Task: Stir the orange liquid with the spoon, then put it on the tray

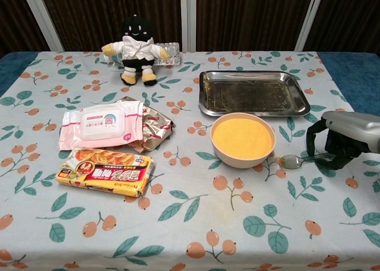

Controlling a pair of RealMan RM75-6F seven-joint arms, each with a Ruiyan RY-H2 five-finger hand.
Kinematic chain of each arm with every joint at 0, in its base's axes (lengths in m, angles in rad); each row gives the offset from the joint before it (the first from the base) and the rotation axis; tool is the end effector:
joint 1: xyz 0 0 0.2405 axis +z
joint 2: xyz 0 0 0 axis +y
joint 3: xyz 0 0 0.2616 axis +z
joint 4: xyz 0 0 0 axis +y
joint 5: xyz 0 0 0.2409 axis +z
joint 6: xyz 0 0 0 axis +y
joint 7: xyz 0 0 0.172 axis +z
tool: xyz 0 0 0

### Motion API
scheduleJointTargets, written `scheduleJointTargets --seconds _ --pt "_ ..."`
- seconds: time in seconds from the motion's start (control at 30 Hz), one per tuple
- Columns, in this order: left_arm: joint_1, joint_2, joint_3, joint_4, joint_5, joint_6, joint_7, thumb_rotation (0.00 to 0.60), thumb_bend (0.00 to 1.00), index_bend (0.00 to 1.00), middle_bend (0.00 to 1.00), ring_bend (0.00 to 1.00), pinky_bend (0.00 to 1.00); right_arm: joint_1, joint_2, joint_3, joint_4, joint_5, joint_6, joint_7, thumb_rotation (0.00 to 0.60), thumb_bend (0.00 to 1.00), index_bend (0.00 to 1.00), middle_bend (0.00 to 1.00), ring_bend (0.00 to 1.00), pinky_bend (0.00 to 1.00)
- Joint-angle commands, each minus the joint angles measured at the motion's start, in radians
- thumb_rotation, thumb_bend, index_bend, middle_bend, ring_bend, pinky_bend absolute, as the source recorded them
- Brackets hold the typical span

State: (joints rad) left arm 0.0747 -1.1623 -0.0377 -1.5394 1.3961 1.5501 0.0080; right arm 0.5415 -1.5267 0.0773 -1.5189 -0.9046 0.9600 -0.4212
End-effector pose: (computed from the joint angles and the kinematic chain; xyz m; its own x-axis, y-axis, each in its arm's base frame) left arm -0.3809 0.1504 0.1420 0.4296 0.0162 0.9029 0.8747 0.2409 -0.4206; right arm -0.2555 -0.3127 -0.0681 0.3731 -0.4810 0.7934 -0.9194 -0.0771 0.3856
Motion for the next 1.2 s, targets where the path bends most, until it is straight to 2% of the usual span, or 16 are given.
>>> scheduleJointTargets --seconds 0.03,0.23,0.37,0.47,0.6,0.77,1.07,1.2 --pt "0.002 0.001 0.000 0.000 0.001 0.003 -0.001 0.600 0.07 0.23 0.12 0.10 0.11 0.000 0.018 0.002 -0.018 -0.013 0.012 -0.002 0.600 0.35 0.58 1.00 1.00 1.00" --pt "0.005 0.005 -0.001 -0.002 0.006 0.012 -0.001 0.600 0.07 0.23 0.12 0.10 0.11 0.025 0.158 0.010 -0.134 -0.058 0.004 -0.033 0.600 0.35 0.59 1.00 1.00 1.00" --pt "0.008 0.005 -0.001 -0.006 0.007 0.016 0.003 0.600 0.07 0.23 0.12 0.10 0.11 0.070 0.273 0.045 -0.229 -0.071 -0.046 -0.025 0.600 0.36 0.60 1.00 1.00 1.00" --pt "0.008 0.004 -0.001 -0.009 0.010 0.018 0.006 0.600 0.07 0.23 0.12 0.10 0.11 0.114 0.299 0.073 -0.249 -0.058 -0.091 -0.019 0.600 0.36 0.60 1.00 1.00 1.00" --pt "0.013 0.006 0.000 -0.010 0.009 0.023 0.006 0.600 0.07 0.23 0.12 0.10 0.11 0.185 0.267 0.088 -0.220 -0.018 -0.142 -0.052 0.600 0.36 0.60 1.00 1.00 1.00" --pt "0.018 0.006 0.001 -0.006 0.003 0.023 -0.001 0.600 0.07 0.23 0.12 0.10 0.11 0.274 0.178 0.080 -0.155 0.062 -0.176 -0.121 0.600 0.36 0.60 1.00 1.00 1.00" --pt "0.021 0.001 0.000 0.011 -0.004 0.016 -0.014 0.600 0.07 0.23 0.12 0.10 0.11 0.365 0.070 0.040 -0.095 0.143 -0.151 -0.227 0.600 0.36 0.59 1.00 1.00 1.00" --pt "0.023 -0.004 -0.001 0.019 -0.006 0.014 -0.022 0.600 0.07 0.23 0.12 0.10 0.11 0.380 0.057 0.027 -0.097 0.154 -0.135 -0.240 0.600 0.34 0.51 1.00 1.00 1.00"
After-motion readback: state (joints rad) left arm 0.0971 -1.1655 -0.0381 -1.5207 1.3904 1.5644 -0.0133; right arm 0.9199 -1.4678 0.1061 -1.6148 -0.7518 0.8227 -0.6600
